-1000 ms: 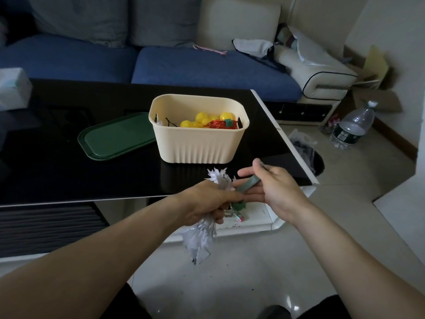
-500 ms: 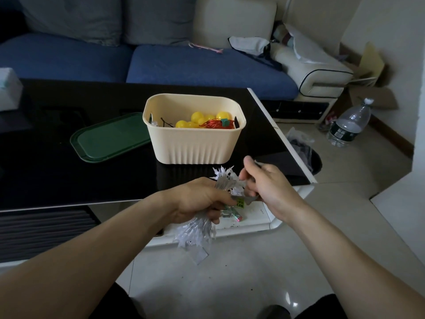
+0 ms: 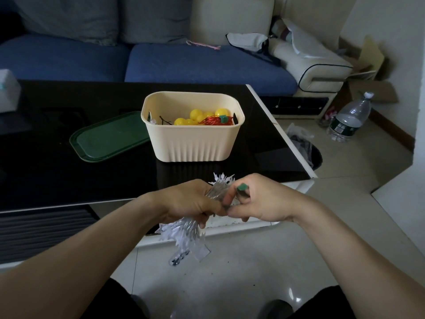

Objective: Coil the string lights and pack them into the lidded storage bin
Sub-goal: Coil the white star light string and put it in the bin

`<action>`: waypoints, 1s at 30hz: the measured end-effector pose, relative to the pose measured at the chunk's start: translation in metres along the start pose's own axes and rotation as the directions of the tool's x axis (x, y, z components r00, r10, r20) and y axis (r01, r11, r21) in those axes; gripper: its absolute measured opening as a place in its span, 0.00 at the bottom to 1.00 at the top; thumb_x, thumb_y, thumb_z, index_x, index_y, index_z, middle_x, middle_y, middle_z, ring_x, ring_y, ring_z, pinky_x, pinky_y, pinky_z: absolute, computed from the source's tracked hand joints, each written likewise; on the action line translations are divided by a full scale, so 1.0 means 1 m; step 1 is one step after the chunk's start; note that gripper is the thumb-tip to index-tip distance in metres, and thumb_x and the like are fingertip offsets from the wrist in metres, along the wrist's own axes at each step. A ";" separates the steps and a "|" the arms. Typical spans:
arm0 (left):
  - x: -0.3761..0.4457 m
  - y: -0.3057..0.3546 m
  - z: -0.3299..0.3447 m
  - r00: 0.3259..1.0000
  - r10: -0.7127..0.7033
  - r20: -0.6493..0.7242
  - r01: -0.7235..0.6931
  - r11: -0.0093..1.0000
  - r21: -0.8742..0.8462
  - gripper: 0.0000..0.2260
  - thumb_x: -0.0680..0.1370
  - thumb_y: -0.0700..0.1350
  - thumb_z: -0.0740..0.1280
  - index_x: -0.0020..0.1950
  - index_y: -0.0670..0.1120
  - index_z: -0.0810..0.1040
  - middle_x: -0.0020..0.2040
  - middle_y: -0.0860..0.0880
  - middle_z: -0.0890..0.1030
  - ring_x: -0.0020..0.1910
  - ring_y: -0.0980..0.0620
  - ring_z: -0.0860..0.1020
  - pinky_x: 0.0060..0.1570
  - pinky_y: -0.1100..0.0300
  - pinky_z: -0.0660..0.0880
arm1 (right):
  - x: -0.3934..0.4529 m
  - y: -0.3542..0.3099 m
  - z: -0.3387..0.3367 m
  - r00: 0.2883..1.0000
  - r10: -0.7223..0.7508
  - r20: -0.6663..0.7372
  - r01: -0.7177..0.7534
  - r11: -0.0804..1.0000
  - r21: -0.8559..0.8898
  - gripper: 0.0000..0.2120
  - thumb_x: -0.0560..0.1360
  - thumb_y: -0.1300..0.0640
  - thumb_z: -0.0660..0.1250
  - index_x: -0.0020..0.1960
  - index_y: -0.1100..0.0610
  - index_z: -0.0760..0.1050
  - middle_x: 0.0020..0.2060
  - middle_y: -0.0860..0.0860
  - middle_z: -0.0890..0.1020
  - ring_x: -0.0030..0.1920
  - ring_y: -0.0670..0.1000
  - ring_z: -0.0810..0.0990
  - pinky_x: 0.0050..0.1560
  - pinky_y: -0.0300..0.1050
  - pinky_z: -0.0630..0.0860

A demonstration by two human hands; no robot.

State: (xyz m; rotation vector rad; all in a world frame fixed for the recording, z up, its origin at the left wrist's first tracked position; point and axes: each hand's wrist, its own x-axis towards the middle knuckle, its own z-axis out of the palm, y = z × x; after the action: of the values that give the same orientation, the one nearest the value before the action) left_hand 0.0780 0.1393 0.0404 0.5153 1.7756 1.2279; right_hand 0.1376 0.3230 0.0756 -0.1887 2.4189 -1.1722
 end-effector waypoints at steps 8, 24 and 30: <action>0.012 -0.011 -0.003 0.966 0.065 -0.252 -0.058 0.998 0.036 0.05 0.74 0.37 0.74 0.40 0.38 0.80 0.32 0.50 0.77 0.30 0.55 0.72 0.32 0.60 0.73 | 0.010 0.009 0.012 0.980 0.168 -0.107 -0.154 0.980 0.129 0.05 0.79 0.58 0.70 0.45 0.51 0.77 0.44 0.50 0.78 0.35 0.47 0.81 0.46 0.47 0.82; 0.033 -0.020 -0.007 0.909 -0.056 -0.412 -0.016 0.986 -0.169 0.10 0.79 0.44 0.67 0.47 0.35 0.78 0.34 0.41 0.75 0.33 0.45 0.71 0.33 0.55 0.72 | 0.033 0.007 0.035 0.903 0.291 -0.316 -0.132 0.887 0.442 0.08 0.79 0.61 0.66 0.41 0.60 0.79 0.27 0.52 0.77 0.22 0.46 0.69 0.22 0.36 0.63; 0.031 -0.013 0.005 0.966 -0.066 -0.249 -0.016 0.950 -0.313 0.18 0.84 0.49 0.55 0.41 0.41 0.75 0.27 0.45 0.72 0.28 0.48 0.67 0.34 0.55 0.67 | 0.039 0.002 0.043 0.903 0.269 -0.334 -0.096 0.886 0.454 0.10 0.77 0.63 0.66 0.37 0.62 0.80 0.26 0.55 0.80 0.23 0.51 0.70 0.24 0.42 0.68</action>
State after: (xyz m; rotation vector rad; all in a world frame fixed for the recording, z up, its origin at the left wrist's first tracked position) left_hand 0.0682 0.1601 0.0151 0.1530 1.7421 1.5807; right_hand 0.1221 0.2820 0.0380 0.4489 2.3440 -1.7420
